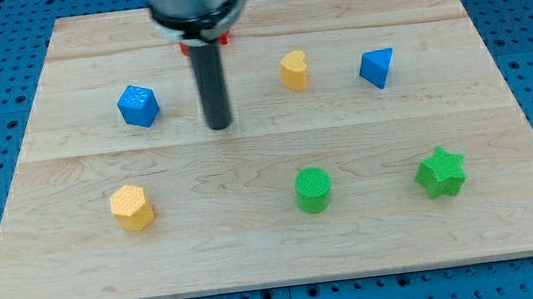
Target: Push the blue cube into the red circle
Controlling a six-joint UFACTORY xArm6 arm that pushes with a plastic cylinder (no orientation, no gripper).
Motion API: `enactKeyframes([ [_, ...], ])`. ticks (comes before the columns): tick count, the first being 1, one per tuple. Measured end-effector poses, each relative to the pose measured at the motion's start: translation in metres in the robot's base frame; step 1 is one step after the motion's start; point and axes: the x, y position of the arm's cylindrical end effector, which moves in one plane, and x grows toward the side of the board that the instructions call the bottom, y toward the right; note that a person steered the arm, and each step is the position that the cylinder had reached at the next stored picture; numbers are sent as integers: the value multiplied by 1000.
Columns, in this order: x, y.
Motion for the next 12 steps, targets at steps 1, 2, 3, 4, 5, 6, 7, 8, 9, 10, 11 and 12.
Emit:
enactKeyframes([
  [1,-6,-30],
  [2,-7,-43],
  [3,-13,-65],
  [4,-12,-101],
  [5,-36,-107],
  [6,-66,-114],
  [7,-67,-146],
  [8,-120,-138],
  [9,-153,-113],
  [10,-166,-100],
  [11,-155,-81],
  [12,-148,-73],
])
